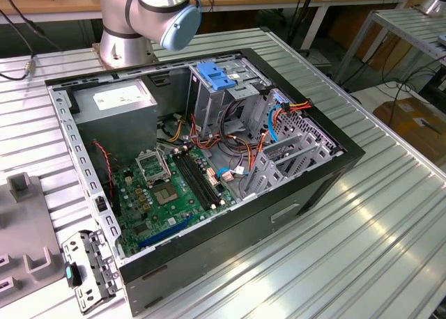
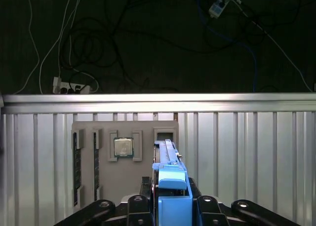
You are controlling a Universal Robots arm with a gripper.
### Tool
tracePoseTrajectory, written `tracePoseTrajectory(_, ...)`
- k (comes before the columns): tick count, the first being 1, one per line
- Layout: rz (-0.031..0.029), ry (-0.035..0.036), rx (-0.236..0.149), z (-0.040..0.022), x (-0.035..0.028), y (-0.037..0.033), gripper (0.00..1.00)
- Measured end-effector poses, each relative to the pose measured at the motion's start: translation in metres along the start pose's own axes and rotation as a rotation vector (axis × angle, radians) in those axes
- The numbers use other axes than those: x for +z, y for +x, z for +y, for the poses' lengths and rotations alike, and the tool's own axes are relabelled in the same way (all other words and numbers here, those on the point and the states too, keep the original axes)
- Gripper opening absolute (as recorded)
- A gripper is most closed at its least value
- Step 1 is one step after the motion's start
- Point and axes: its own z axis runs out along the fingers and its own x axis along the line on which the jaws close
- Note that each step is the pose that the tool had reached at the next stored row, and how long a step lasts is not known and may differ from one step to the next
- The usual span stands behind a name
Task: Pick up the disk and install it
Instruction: 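Pick up the disk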
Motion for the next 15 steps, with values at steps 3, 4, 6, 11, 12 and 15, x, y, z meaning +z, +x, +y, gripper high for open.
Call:
tracePoseTrajectory(3,0.0013,-0.0001,0.000,0.0000,-0.0030,0.0000,0.37)
tracePoseTrajectory(4,0.0017,-0.0002,0.000,0.0000,-0.0039,0.0001,0.37)
tracePoseTrajectory(6,0.0026,-0.0001,0.000,0.0001,-0.0055,0.0001,0.37)
tracePoseTrajectory(11,0.0039,-0.0004,0.000,0.0002,-0.0102,0.0002,0.37)
tracePoseTrajectory(12,0.0042,-0.0006,0.000,0.0001,-0.0111,0.0002,0.37)
tracePoseTrajectory(15,0.0047,-0.0007,0.000,0.0002,-0.0129,0.0002,0.37)
